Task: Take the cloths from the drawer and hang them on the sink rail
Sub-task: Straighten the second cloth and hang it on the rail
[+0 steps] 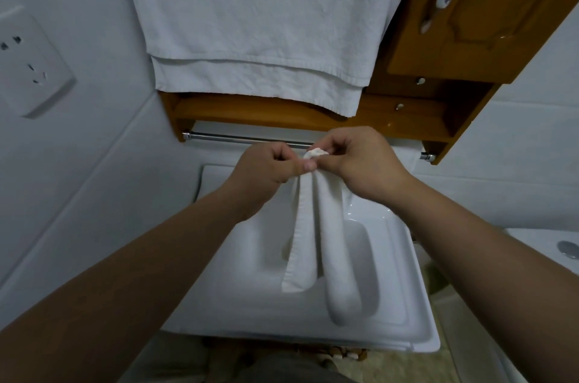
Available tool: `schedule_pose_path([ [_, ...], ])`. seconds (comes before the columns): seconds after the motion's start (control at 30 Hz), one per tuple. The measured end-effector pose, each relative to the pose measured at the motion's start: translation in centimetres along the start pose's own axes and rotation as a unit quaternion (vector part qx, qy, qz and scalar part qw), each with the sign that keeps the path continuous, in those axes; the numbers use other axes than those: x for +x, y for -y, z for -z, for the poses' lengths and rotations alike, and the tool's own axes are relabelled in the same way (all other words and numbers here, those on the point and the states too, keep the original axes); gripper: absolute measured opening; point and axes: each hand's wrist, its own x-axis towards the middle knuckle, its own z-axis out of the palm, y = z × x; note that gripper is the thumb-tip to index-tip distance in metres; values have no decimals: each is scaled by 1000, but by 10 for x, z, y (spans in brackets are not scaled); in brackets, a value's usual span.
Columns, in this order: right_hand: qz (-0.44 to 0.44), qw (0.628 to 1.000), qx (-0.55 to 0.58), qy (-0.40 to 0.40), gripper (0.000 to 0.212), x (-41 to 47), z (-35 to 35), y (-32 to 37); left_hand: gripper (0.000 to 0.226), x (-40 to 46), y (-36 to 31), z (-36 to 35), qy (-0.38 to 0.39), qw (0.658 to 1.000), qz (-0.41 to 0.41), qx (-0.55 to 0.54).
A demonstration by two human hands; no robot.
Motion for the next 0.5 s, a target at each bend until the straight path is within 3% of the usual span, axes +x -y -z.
schedule_pose_path([
  [0.07,7,999,41,20,6,2,8,2,29,0,4,2,48,998,23,-40],
  [0.2,36,993,90,66,7,4,19,1,48,-1,2,0,120,988,32,-95],
  [0.37,22,980,188,68,7,9,30,-10,7,-3,0,-2,65,997,12,45],
  [0.5,27,972,214,96,12,13,34,-18,5,-4,-3,-8,93,990,-10,105],
])
